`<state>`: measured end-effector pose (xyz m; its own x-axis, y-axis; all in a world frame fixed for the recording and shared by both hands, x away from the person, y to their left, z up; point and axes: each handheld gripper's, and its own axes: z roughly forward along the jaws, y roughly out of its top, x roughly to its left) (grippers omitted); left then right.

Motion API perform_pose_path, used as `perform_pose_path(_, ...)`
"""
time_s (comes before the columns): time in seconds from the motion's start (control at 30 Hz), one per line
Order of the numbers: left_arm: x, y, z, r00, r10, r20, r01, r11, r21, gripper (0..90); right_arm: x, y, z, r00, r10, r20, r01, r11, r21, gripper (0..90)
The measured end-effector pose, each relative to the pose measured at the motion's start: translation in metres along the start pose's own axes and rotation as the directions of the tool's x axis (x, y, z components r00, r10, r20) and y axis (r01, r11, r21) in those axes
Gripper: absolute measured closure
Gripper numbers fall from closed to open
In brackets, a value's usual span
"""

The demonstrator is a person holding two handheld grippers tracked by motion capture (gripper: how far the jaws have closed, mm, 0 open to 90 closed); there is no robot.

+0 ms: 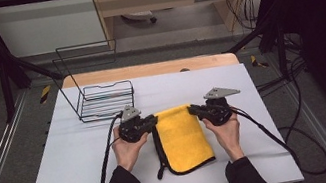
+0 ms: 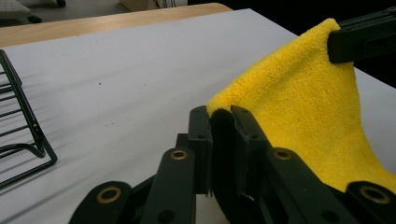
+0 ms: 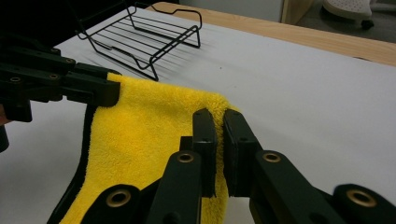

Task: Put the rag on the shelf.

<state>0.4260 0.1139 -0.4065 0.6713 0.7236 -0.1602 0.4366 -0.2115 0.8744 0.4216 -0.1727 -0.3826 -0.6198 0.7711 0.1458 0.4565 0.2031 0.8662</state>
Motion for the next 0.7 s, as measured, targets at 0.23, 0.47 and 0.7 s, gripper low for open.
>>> perform_pose_path(0.23,-0.005,0.003,-0.006,0.9999,0.01,0.011,-0.01,0.9995,-0.03,78.6,0.005,0.002,-0.011,0.9999,-0.01,0.005,0.01,1.0,-0.025,84.8)
perform_pose_path(0.47,-0.011,0.007,-0.012,0.9996,0.02,0.022,-0.018,0.9974,-0.07,78.6,0.01,0.005,-0.023,0.9997,-0.022,0.012,0.023,0.998,-0.052,84.8)
perform_pose_path(0.7,-0.016,0.011,-0.019,0.9992,0.029,0.028,-0.026,0.9936,-0.11,78.6,0.016,0.009,-0.034,0.9991,-0.036,0.021,0.038,0.996,-0.082,84.8)
